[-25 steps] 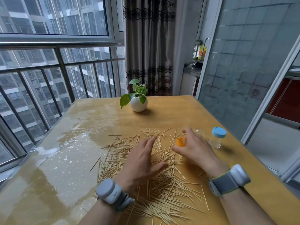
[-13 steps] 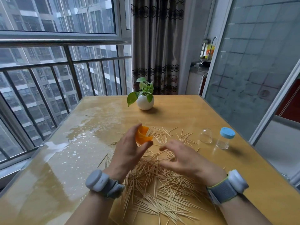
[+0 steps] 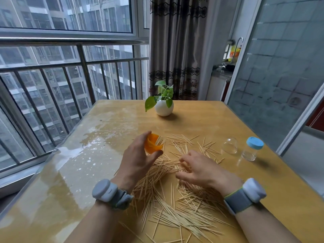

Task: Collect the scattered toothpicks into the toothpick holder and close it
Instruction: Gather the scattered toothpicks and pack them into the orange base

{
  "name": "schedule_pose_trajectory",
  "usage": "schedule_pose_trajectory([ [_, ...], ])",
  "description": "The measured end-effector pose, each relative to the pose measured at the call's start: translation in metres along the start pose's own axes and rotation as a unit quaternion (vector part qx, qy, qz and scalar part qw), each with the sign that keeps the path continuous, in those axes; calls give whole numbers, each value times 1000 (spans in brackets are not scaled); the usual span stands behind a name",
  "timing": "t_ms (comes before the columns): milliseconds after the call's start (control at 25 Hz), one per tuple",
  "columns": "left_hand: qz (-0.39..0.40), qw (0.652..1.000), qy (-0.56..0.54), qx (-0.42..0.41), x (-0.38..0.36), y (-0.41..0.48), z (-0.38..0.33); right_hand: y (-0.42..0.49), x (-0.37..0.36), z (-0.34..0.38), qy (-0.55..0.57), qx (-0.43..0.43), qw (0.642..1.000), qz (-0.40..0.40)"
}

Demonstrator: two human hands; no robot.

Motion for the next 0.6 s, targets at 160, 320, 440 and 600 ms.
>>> schedule_pose_trajectory([
  [160, 10, 1000, 6, 1, -3, -1, 1, -9, 4, -11, -20, 5, 995, 96],
  [320, 22, 1000, 17, 0, -8, -3, 1, -6, 4, 4, -3, -22, 998, 56],
  [440, 31, 999, 18, -3, -11, -4, 2, -7, 2, 6, 53, -41, 997, 31],
  [600, 28, 999, 21, -6, -11, -4, 3, -17, 11, -14, -8, -212, 977, 18],
])
Point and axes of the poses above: each hand's wrist, its own y-axis towards the middle knuckle, its own x-axis out of the back of the hand, z = x × y, the point moved 1 cm from there along y, towards the middle knuckle, and after that the axes turned 12 degrees about -y, right-handed, at the moved point
